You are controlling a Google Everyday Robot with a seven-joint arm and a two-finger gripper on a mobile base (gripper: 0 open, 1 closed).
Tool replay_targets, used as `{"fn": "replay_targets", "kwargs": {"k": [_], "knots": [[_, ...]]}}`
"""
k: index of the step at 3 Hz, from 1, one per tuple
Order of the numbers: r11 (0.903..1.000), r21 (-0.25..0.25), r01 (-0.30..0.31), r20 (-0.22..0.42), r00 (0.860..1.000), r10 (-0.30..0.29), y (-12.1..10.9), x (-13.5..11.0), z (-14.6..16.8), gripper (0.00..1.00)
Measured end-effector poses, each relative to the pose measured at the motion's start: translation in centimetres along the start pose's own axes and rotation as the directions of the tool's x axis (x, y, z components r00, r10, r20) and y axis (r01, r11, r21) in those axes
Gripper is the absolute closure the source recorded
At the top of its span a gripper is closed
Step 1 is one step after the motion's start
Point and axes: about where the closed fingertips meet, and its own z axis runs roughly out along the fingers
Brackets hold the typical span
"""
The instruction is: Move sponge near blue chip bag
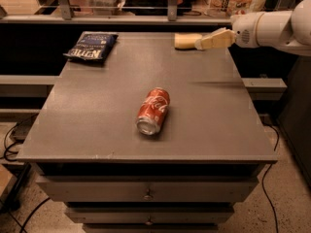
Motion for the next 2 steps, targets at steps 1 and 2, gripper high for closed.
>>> {"fn": "replay_targets", "kwargs": {"k": [1,2], "knots": [[0.9983,-0.025,-0.053,-0.004,0.999,0.052,-2.38,0.83,4.4,0.0],[0.9984,-0.025,-0.051,-0.001,0.999,0.051,-2.57,0.64,4.4,0.0]]}}
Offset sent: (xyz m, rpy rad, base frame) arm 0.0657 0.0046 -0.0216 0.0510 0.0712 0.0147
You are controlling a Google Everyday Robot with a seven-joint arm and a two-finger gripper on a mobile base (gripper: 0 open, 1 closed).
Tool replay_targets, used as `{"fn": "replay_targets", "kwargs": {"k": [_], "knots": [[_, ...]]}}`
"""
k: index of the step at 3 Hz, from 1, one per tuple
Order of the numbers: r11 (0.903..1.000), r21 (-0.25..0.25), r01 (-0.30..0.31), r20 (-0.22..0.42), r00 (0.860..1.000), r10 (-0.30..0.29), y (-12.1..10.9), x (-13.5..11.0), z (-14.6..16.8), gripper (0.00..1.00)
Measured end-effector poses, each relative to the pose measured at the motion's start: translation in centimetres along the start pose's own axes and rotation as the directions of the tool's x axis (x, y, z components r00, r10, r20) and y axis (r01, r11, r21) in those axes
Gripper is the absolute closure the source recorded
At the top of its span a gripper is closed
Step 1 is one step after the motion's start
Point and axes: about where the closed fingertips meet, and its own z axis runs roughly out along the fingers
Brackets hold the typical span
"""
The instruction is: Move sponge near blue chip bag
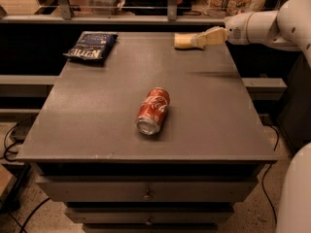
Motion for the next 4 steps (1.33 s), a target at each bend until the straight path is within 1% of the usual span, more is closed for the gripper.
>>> {"fn": "replay_targets", "kwargs": {"k": [1,2,3,4], "knots": [[0.9988,0.025,-0.042,0.059,0.997,0.041,-0.9,0.7,1.9,0.0],[0.9964,0.042,-0.073,0.109,0.992,0.069,-1.8,1.4,3.5,0.0],[0.9941,0.07,-0.083,0.123,0.99,0.074,-3.1,2.5,4.9,0.0],[0.9932,0.098,-0.064,0.087,0.995,0.055,-4.2,4.0,6.4,0.0]]}}
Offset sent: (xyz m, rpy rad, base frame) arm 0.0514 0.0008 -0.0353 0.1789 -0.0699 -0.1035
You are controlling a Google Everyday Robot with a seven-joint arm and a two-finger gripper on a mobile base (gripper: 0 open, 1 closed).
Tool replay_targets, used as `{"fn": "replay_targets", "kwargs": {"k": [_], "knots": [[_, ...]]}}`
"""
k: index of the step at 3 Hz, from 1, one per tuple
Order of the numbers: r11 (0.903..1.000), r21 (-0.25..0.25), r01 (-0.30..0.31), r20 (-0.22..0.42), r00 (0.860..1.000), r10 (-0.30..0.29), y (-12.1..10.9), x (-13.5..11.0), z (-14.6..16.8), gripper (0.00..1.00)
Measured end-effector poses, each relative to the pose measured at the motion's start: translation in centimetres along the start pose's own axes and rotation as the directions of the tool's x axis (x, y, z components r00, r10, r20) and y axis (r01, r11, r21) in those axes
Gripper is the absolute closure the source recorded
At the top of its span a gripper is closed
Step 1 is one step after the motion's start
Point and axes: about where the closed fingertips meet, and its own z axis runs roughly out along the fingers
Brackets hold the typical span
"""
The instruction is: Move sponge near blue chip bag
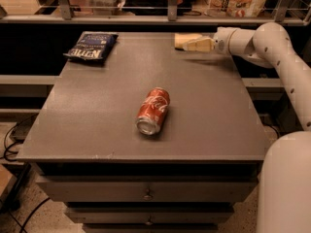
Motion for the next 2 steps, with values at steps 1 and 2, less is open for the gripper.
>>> {"fn": "replay_targets", "kwargs": {"k": [1,2], "knots": [[0.9998,0.015,0.015,-0.023,1.0,-0.014,-0.65,0.87,0.82,0.0],[0.9997,0.016,0.017,-0.027,1.0,-0.016,-0.74,0.98,0.93,0.0]]}}
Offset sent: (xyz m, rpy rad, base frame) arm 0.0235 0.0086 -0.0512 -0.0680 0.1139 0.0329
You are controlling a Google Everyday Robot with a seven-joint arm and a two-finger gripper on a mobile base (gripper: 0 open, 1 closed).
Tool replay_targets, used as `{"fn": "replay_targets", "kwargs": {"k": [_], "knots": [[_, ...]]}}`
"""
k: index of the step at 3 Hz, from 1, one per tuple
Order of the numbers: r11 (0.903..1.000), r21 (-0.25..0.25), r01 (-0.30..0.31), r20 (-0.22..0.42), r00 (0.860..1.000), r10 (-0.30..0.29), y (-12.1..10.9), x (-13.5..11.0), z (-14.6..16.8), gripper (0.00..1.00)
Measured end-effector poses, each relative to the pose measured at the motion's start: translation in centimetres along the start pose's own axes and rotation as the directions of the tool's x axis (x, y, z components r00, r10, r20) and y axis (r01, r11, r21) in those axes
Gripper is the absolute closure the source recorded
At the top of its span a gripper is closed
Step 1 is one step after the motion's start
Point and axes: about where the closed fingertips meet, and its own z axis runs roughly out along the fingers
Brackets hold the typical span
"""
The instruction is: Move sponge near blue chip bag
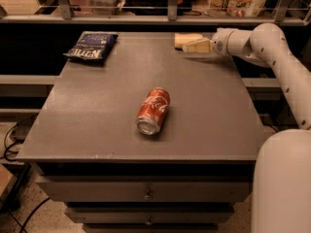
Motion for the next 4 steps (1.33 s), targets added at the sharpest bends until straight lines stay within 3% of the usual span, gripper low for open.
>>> {"fn": "replay_targets", "kwargs": {"k": [2,3,4], "knots": [[0.9988,-0.045,-0.02,-0.074,0.997,0.017,0.75,2.63,2.26,0.45],[0.9987,-0.047,-0.019,-0.075,0.997,0.016,0.77,2.48,2.31,0.69],[0.9987,-0.047,-0.019,-0.075,0.997,0.016,0.76,2.2,2.23,0.98]]}}
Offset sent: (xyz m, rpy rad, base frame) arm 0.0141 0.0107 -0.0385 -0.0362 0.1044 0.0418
